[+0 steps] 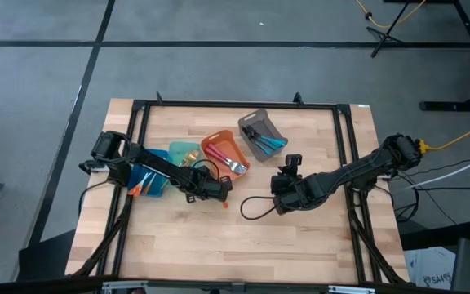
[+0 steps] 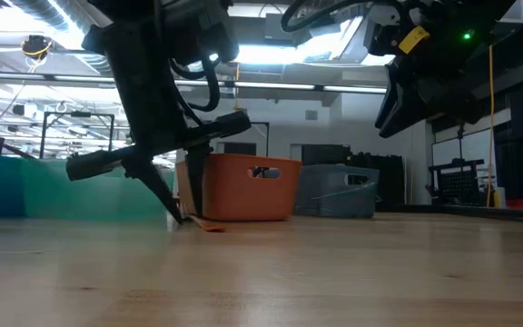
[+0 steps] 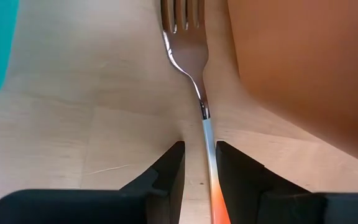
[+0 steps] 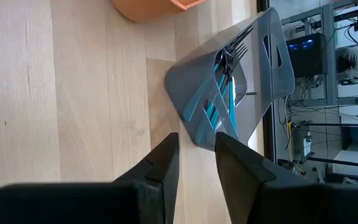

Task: Sort silverware by color (type)
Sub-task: Put the orange fork into the blue bin

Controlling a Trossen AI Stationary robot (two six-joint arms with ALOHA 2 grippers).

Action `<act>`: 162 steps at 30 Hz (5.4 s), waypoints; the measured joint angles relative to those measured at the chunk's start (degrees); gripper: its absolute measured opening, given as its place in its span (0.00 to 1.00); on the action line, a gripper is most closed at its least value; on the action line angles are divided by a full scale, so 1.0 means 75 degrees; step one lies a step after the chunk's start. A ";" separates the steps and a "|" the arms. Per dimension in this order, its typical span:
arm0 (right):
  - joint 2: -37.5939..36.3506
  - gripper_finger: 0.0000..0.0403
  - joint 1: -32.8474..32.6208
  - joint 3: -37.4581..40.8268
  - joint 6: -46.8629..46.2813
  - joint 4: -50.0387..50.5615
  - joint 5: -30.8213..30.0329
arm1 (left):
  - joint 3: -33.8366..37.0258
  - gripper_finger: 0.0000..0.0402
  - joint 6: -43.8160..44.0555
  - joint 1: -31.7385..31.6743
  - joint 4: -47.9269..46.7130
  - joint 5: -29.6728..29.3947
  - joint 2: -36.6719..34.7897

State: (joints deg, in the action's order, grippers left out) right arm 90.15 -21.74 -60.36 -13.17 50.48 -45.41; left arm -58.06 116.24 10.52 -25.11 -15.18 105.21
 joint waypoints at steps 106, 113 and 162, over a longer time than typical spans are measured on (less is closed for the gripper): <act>0.0000 0.26 0.0000 0.0000 -0.0003 -0.0149 0.0005 | 0.0035 0.17 -0.1344 0.2463 -0.0682 0.4377 -0.0076; -0.0003 0.26 0.0000 0.0000 0.0000 -0.0149 0.0006 | 0.0050 0.16 -0.1076 0.2501 -0.0930 0.3593 -0.0347; -0.5423 0.26 0.0000 0.2164 -0.0397 0.1246 -0.1498 | 0.0003 0.01 -0.1020 0.2597 -0.1151 0.2970 -0.0382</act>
State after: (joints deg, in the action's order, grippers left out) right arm 49.48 -21.74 -44.13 -16.14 59.82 -56.64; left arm -58.04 108.59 30.00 -33.74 7.09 102.35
